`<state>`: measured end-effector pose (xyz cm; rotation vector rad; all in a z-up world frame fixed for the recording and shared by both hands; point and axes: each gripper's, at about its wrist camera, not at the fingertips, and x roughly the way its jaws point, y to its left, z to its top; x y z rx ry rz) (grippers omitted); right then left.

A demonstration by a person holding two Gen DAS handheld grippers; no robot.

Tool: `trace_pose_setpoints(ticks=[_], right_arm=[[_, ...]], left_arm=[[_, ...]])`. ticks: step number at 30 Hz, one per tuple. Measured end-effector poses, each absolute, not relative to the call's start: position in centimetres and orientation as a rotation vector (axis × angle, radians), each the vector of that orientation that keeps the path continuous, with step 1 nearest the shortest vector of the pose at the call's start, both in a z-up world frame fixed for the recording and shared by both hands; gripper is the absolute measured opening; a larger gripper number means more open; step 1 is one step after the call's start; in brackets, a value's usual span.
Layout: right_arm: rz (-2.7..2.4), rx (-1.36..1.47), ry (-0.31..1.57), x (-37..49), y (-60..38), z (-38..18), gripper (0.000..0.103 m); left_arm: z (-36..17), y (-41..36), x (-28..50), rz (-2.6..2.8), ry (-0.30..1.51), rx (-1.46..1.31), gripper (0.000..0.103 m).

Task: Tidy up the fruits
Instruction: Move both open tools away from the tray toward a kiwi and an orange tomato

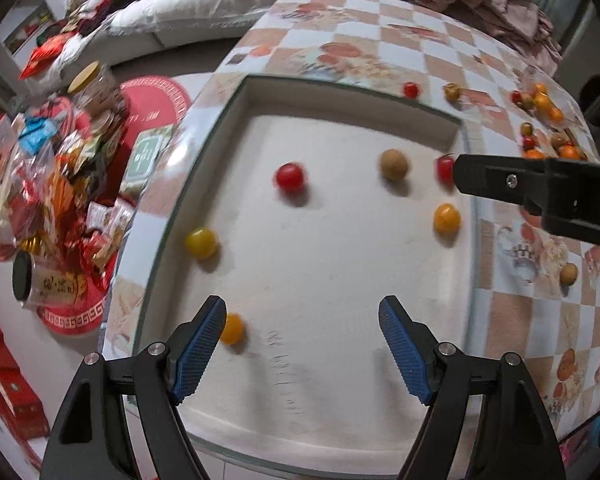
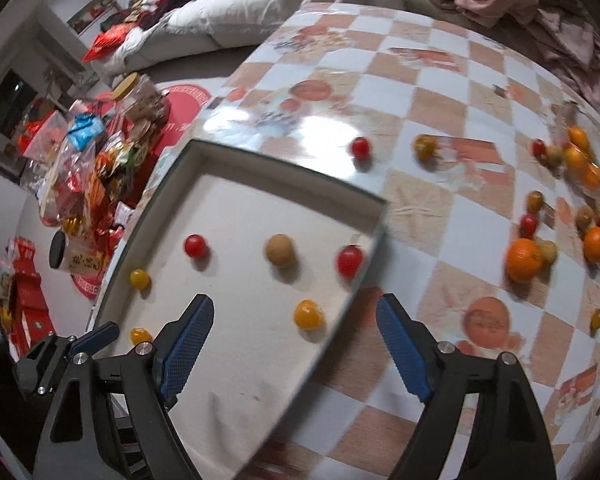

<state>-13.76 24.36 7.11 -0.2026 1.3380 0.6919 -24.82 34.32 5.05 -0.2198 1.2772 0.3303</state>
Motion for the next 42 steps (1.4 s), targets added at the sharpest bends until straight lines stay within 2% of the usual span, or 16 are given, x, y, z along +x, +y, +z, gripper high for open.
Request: trace_pose_setpoints(ticks=[13,27,42], right_arm=[[0.494,-0.094,1.354,-10.9,13.0,7.0,0.086],[0.206,-0.001,1.407,-9.6,-1.9,4.3,0.086],[0.211,-0.016,1.371,-5.9,-4.3,3.1,0.086]], left_arm=[[6.8,25.4,-19.5,0.158,1.262,-0.104,0.079],[4.6,14.9,-16.5,-0.046,1.305,-0.044,0.079],[2.4,9.1,-13.4,-0.07,1.3,-0.044,0.079]])
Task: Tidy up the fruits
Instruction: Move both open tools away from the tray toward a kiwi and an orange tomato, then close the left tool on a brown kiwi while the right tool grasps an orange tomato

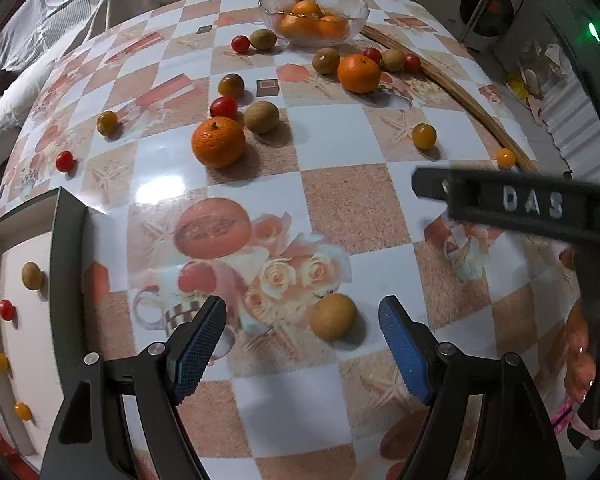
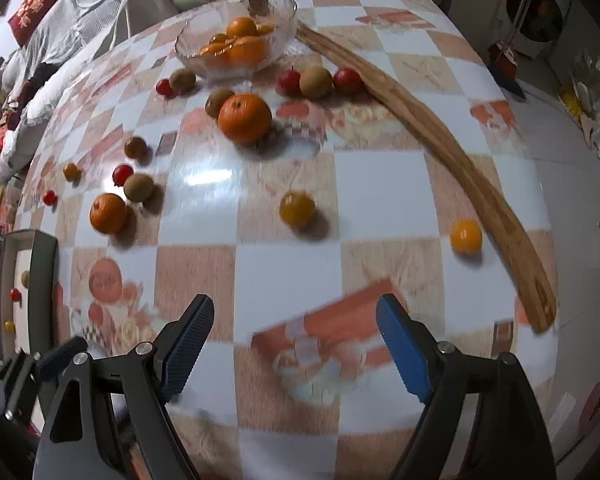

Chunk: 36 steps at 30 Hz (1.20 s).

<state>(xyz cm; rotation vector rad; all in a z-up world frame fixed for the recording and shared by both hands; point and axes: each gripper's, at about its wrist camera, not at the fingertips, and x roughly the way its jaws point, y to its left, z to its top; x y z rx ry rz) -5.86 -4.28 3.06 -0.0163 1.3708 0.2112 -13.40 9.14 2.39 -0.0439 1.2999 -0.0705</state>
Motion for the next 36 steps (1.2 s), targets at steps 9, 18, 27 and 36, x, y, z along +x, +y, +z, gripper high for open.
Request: trace_pose_setpoints(ticks=[9,18,27,36], right_arm=[[0.231,-0.057,1.358,-2.9,-3.4,1.5,0.075],[0.228,-0.113,1.307,-1.6,-2.4,1.4,0.041],[0.252,-0.074,1.315,-1.5,-3.0,1.9,0.023],[0.31,-0.041,1.329,-4.3,-2.3,3.3,0.023]], left_arm=[[1.1,8.1,-12.7,-0.044,1.321,-0.052,0.067],[0.9,7.8,-12.4,0.005,1.31,-0.049,0.03],[1.8,10.0,-12.6,-0.049,1.304,-0.122,0.022],[3.2,12.9,-13.3,-0.071,1.291,-0.187,0.022]])
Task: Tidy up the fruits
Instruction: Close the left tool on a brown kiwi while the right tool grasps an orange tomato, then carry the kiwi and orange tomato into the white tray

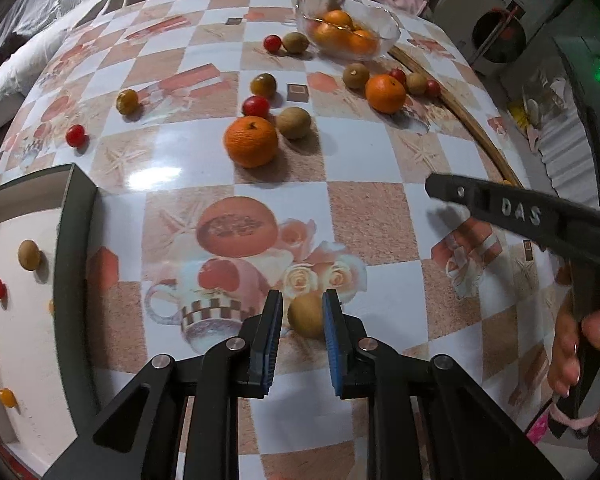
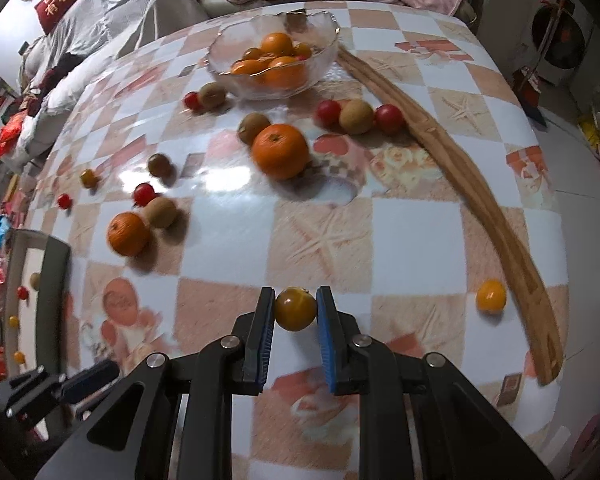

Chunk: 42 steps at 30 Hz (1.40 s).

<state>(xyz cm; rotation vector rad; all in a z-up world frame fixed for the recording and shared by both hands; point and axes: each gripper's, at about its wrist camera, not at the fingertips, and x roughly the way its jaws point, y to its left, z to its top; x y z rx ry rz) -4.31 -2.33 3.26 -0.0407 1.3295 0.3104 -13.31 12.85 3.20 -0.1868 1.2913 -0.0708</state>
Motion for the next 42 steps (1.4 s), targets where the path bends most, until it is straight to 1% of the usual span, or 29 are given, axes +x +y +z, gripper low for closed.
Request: trace_pose_setpoints(ticks=[8,10,11,12,17,19,20,29,42], right_arm=[[0.321,-0.047,1.349,-6.1,-1.6,3.7,0.023],[0.316,-0.046,1.349,-6.3,-1.7,3.7,0.023],[0.317,-0.045,1.349,-6.2,-1.7,3.7,0.023],[0.315,-0.043,1.348,-6.3,-1.7,3.8,0.023],[0.307,-0.028,1.348,-6.8,-2.1,3.9,0.023],[0.306,-0.024,1.35,-6.9,-2.2,4.0,0.023],[0.304,-0.022,1.351,-6.9,-2.3,3.9,0.023],[0.327,-0.03,1.354,-7.6,-1.7,4.6,0.023],[0.439,-0.075,1.344,-9.0,3.5,6.2,0.023]], left_arm=[[2.9,12.6,-13.9,-0.063,1.285,-0.155,0.023],[2.5,12.5,-13.7,-0.073,1.292,-0.152,0.029],[2.2,12.3,-13.6,-0.069,1.296,-0.135,0.038],[2.0,12.2,-13.6,-0.067,1.297,-0.125,0.044],[1.2,11.9,-13.4,-0.058,1.304,-0.111,0.043],[1.2,11.7,-13.6,-0.046,1.295,-0.095,0.035],[1.1,11.6,-13.6,-0.049,1.294,-0.087,0.026],[2.6,12.6,-14.3,-0.095,1.288,-0.165,0.026],[7.1,18.6,-16.0,-0.012,1.2,-0.228,0.026]])
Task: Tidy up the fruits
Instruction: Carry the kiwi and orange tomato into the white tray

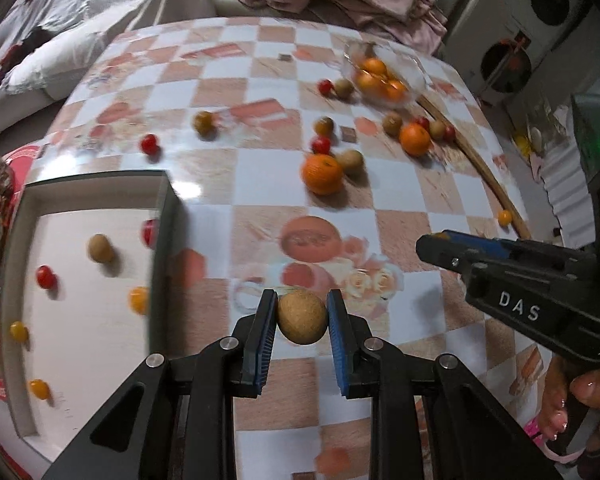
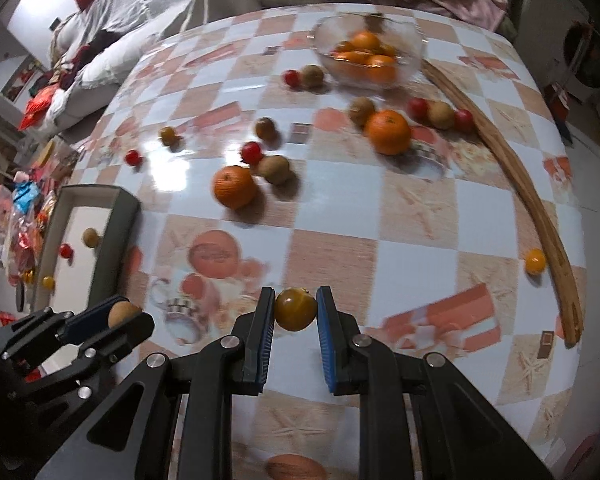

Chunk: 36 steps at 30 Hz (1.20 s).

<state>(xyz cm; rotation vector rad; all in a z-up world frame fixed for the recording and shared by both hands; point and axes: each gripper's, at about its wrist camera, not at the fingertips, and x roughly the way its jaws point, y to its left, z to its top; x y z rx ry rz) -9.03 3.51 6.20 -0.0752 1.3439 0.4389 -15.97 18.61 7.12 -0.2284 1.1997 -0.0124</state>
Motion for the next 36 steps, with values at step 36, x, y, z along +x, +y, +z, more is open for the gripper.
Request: trace_pose_setpoints(ticks=[36], right_arm=[[0.782,-0.304,1.398,-15.6,28.2,3.9,0.023]], left_arm=[[2.5,38.0,-23.7,0.352,1.229,-0.303,0.027]])
